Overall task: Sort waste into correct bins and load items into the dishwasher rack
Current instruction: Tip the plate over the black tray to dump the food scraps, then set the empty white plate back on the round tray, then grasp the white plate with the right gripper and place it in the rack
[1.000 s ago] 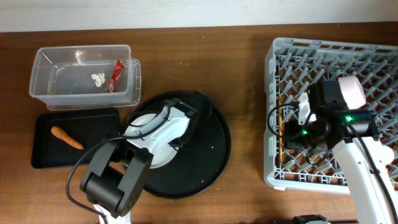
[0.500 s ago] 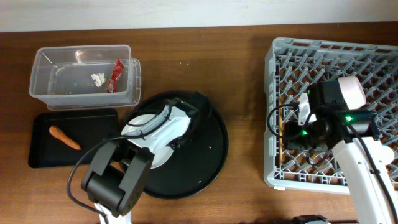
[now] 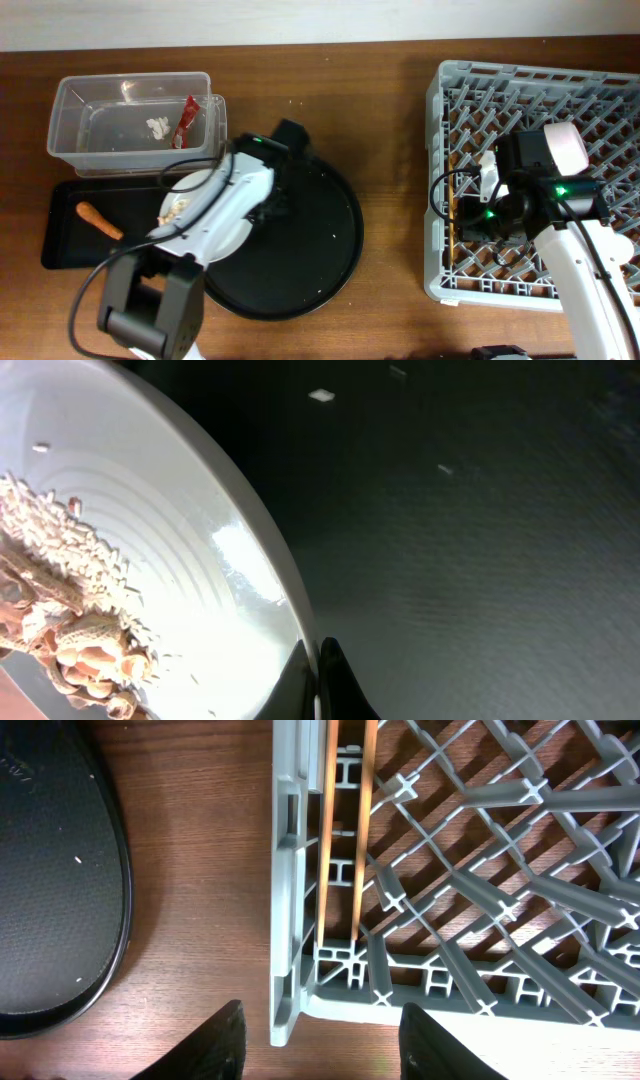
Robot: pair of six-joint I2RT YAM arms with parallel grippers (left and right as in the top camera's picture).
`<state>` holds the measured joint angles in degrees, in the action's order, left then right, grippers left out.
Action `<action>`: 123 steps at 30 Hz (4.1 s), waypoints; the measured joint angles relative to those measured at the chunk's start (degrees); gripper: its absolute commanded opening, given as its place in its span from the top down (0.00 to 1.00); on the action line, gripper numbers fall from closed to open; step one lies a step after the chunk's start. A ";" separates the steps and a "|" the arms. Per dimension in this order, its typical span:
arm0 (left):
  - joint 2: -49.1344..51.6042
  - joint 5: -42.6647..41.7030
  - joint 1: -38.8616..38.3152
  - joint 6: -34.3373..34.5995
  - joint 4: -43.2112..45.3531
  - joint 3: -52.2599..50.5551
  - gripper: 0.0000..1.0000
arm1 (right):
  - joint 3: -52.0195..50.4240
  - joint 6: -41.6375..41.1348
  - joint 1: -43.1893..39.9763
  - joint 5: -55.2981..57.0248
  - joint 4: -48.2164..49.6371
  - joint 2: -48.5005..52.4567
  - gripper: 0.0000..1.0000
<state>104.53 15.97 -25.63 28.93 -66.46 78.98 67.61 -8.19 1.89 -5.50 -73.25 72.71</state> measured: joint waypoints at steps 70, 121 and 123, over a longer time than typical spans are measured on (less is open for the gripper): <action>-14.43 -64.61 29.07 -44.85 -6.36 0.31 1.00 | 0.00 0.42 0.00 -0.02 -2.45 0.04 0.52; -23.21 -25.55 37.70 -25.42 -9.18 6.51 0.01 | 26.43 -10.99 17.94 19.69 6.93 20.87 0.96; -23.21 -25.59 37.73 -25.42 -9.27 6.51 0.01 | 27.21 -9.97 14.56 29.94 6.78 14.75 0.96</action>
<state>81.32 -9.63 12.10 3.51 -75.72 85.49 94.83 -18.15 16.45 24.45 -66.48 87.46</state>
